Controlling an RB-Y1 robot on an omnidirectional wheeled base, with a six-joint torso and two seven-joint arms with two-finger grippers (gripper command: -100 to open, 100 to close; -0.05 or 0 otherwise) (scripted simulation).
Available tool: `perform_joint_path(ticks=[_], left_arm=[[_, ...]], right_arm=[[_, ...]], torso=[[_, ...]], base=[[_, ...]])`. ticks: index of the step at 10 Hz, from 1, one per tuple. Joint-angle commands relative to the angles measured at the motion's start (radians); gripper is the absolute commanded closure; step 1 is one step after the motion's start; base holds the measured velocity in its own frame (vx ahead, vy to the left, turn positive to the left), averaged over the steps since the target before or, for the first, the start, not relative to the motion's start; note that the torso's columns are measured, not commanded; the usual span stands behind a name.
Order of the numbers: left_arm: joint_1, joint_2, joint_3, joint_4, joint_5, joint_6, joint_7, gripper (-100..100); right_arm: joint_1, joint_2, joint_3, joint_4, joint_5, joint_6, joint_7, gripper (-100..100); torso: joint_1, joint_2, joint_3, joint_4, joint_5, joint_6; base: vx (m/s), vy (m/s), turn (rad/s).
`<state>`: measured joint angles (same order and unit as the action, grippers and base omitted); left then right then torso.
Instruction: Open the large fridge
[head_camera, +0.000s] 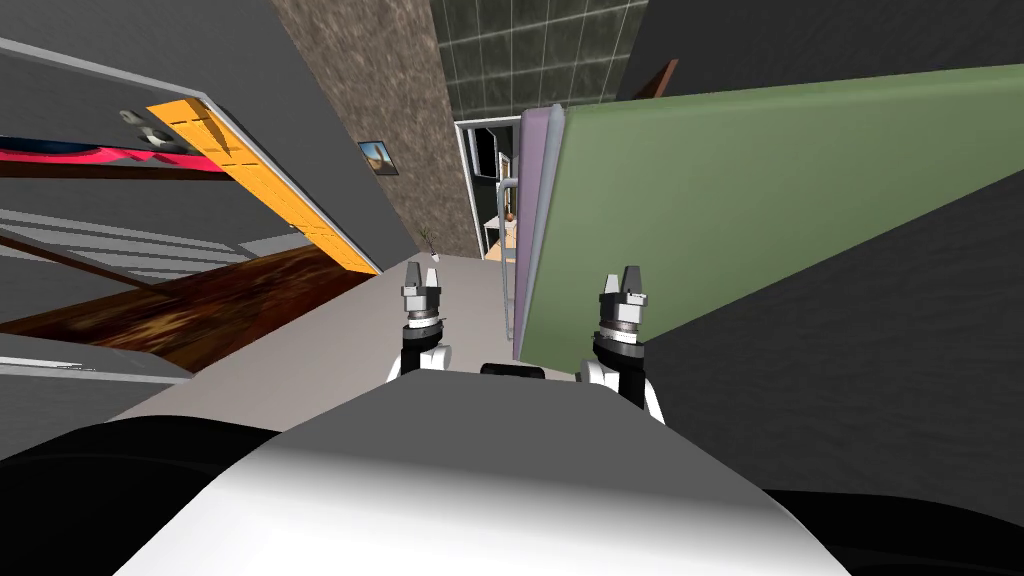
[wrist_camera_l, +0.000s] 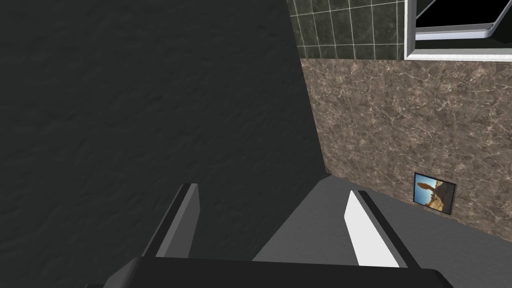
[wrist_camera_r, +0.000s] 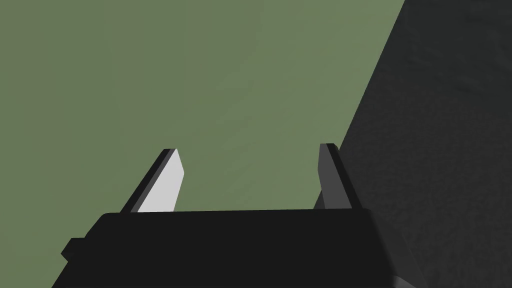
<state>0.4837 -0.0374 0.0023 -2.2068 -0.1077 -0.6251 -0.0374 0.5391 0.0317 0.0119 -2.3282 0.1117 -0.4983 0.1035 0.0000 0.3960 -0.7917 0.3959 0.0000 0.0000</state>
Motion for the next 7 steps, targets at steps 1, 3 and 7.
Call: perform_joint_path(ticks=[1,3,7], left_arm=[[0.000,0.000,0.000,0.000,0.000,0.000,0.000,0],[0.000,0.000,0.000,0.000,0.000,0.000,0.000,0],[0.000,0.000,0.000,0.000,0.000,0.000,0.000,0]], right_arm=[[0.000,0.000,0.000,0.000,0.000,0.000,0.000,0],[0.000,0.000,0.000,0.000,0.000,0.000,0.000,0],[0.024,-0.130,-0.056,-0.021,0.043,0.006,0.025,-100]], torso=[[0.000,0.074,-0.147,0.074,0.000,0.000],[0.000,0.222,-0.443,0.221,0.000,0.000],[0.000,0.336,-0.686,0.339,0.000,0.000]], base=[[0.000,0.000,0.000],[0.000,0.000,0.000],[0.027,0.042,-0.059]])
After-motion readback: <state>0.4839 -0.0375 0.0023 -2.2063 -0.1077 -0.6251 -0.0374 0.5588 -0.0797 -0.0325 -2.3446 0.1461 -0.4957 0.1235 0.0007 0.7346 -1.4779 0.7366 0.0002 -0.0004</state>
